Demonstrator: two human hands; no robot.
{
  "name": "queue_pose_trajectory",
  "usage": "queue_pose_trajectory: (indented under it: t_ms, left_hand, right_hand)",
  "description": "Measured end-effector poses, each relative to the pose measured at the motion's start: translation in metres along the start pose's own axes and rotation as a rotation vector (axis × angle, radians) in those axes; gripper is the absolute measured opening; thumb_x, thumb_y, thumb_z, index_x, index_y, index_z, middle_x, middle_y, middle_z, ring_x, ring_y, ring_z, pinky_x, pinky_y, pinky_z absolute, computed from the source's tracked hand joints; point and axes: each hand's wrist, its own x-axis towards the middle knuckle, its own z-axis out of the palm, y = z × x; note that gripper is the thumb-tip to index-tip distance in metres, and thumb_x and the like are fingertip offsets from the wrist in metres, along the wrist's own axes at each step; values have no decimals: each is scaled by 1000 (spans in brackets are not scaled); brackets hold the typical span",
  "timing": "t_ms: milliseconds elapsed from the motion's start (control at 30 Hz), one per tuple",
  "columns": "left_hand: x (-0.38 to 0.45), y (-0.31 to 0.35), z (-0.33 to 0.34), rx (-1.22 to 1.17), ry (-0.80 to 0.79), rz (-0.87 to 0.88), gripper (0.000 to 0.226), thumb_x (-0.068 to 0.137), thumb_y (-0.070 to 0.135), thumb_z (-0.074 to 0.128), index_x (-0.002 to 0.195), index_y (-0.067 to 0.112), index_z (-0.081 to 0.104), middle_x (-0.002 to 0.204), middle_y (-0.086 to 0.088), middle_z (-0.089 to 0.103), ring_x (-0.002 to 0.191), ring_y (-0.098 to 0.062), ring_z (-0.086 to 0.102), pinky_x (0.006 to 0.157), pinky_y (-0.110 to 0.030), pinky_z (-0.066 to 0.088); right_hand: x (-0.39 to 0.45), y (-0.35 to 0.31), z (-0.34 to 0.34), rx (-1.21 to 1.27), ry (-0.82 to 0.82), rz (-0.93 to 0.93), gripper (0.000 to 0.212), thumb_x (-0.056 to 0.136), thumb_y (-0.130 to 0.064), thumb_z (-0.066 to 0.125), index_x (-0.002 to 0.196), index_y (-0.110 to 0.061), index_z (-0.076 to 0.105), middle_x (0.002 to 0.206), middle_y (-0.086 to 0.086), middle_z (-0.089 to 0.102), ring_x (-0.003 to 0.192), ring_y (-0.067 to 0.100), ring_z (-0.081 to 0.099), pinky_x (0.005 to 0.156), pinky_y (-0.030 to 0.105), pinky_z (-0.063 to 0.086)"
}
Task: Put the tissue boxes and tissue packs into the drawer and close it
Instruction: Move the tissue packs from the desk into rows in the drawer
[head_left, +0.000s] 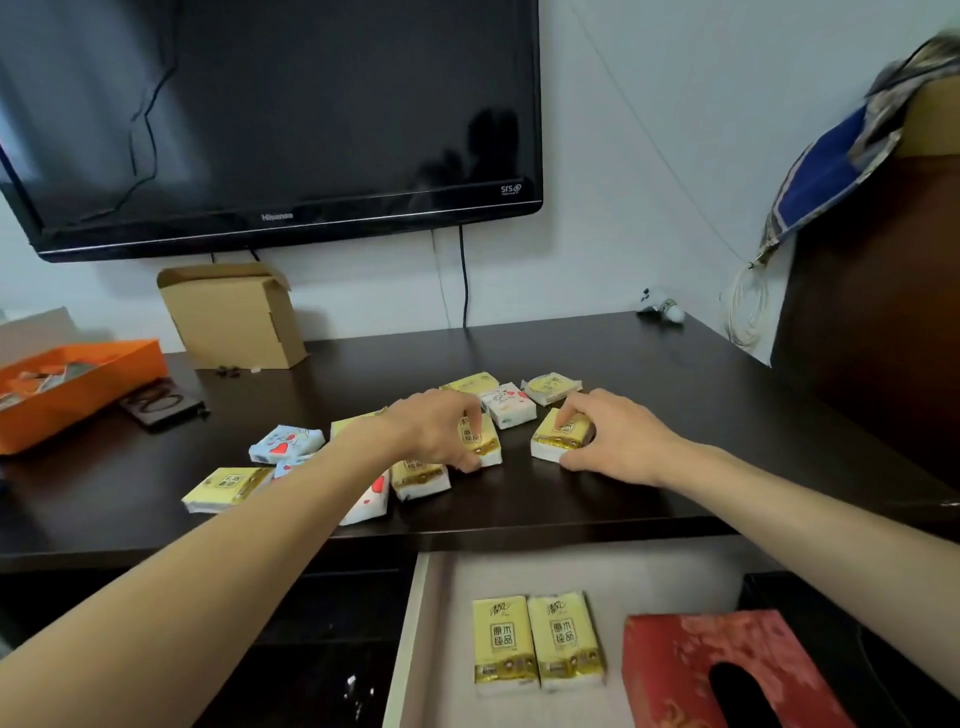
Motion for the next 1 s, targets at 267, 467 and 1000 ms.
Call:
queue_pose_trajectory:
  t_ms: [267, 467, 1000]
  left_hand:
    - [-83, 27, 8, -60, 244, 131, 77, 66, 66, 71, 132, 39, 43, 131, 11, 60, 116, -16, 59, 87, -41, 51]
    - [-159, 38, 48, -266, 128, 192, 68, 64, 74, 69, 121, 54, 40, 112, 31, 57, 108, 9, 53, 82, -22, 51]
    - [-194, 58, 118, 67, -3, 354, 57, 71, 73, 57, 114, 37, 51, 114, 16, 59, 104, -10, 56, 75, -31, 50]
  right_hand:
    - [-90, -17, -18, 336, 66, -63, 48, 67, -51, 73, 109, -48, 51, 110, -24, 64, 92, 2, 67, 81, 31, 57]
    - [-159, -26, 3, 304, -46, -183, 49, 74, -53, 78, 114, -48, 50, 117, -28, 63, 115, -4, 61, 92, 30, 56]
    - [-177, -30, 30, -189, -395, -378, 42, 73, -74, 59, 105, -50, 48, 102, -27, 49, 104, -1, 44, 90, 24, 41]
